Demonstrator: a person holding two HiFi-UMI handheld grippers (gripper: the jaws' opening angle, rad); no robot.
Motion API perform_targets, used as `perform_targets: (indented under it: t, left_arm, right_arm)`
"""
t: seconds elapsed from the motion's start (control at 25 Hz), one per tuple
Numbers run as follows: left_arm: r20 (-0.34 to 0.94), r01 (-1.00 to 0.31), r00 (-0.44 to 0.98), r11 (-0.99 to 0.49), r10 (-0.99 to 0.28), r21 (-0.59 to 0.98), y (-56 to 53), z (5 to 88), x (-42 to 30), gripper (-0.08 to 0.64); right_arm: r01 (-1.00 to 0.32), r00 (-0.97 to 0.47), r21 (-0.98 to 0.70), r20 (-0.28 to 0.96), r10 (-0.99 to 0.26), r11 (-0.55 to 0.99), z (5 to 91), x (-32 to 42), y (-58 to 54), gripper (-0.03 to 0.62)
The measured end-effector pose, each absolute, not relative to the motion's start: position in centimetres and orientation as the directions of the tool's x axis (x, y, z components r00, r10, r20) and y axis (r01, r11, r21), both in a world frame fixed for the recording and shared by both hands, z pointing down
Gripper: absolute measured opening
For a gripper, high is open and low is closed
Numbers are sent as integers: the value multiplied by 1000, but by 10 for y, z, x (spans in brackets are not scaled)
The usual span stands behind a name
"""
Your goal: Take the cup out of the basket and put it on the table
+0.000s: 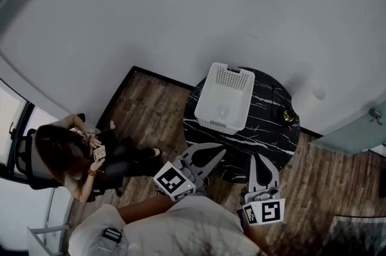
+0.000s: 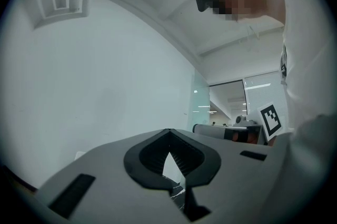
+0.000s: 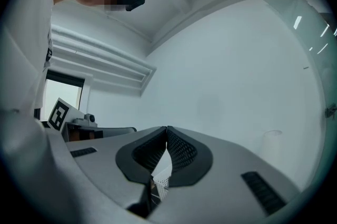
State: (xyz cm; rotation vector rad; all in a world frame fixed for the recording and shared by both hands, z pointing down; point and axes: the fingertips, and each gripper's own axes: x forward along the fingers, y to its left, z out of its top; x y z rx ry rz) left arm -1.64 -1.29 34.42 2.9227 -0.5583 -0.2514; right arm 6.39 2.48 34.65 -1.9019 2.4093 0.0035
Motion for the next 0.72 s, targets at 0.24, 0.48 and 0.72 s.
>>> perform_targets:
  t: [0.24,0.48,0.72]
  left_arm:
    - [-119,-359,917,-917,-381,174,-50,350,-18,5]
    - [-102,-370,914,-909,-394,192,-67,356,-12,6]
    - [-80,-397,905,-897,-418,196,-74,364,-3,5]
  right_arm:
    - [-974,-215,-56,-44,-976,218,353,63,-10,8]
    - [-973,-222,-60,-24,-975,223,360,65,-28,8]
    - [-968,-244,-58,-6,-970,244,367,72,-35,8]
